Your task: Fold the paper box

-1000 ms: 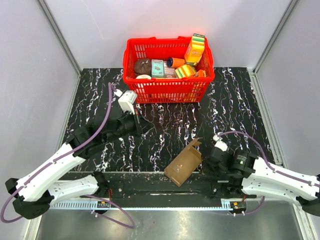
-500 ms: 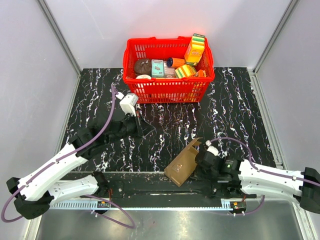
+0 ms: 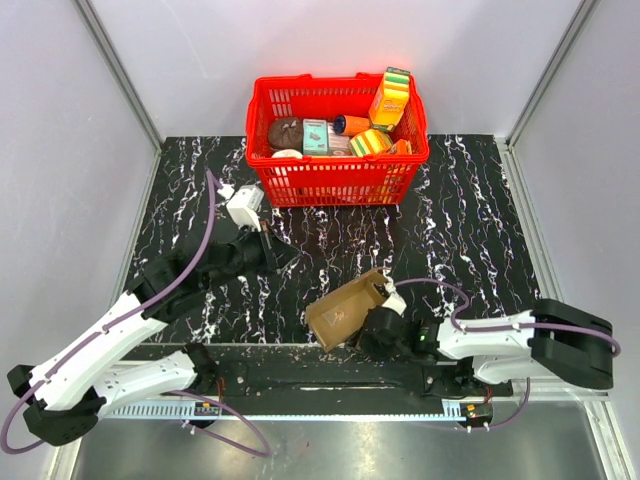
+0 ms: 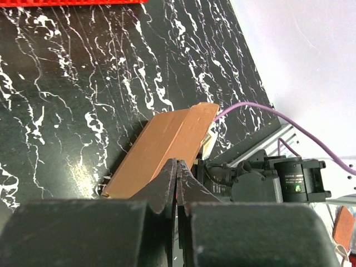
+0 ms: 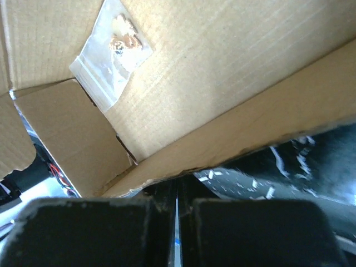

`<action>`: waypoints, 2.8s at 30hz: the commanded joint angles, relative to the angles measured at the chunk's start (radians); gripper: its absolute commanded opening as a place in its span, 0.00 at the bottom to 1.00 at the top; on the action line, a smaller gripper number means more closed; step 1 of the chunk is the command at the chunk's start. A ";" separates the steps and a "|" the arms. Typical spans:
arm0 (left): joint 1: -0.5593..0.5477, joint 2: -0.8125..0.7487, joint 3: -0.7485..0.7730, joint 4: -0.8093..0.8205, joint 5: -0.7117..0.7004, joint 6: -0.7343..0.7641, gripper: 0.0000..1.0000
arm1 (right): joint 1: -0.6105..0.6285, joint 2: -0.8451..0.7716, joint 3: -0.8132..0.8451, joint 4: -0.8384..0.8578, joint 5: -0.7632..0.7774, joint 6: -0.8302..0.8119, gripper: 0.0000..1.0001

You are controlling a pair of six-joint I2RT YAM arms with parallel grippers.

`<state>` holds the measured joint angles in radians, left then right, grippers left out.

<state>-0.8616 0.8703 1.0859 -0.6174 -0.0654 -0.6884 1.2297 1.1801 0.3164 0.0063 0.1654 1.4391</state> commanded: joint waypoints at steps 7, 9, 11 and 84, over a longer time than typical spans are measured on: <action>0.042 -0.040 0.002 -0.034 -0.068 0.010 0.00 | 0.033 0.259 0.090 0.422 0.190 0.018 0.00; 0.047 -0.044 0.002 -0.038 -0.073 0.010 0.00 | 0.034 0.294 0.099 0.448 0.239 0.027 0.00; 0.050 -0.048 -0.001 -0.039 -0.077 0.007 0.00 | 0.033 0.318 0.108 0.466 0.264 0.029 0.00; 0.332 0.322 -0.357 0.317 0.286 -0.068 0.11 | -0.877 0.062 0.397 -0.259 -0.618 -0.790 0.28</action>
<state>-0.5087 1.1870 0.7269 -0.3641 0.2092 -0.7376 0.3561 1.2392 0.7265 -0.3481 -0.3614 0.6357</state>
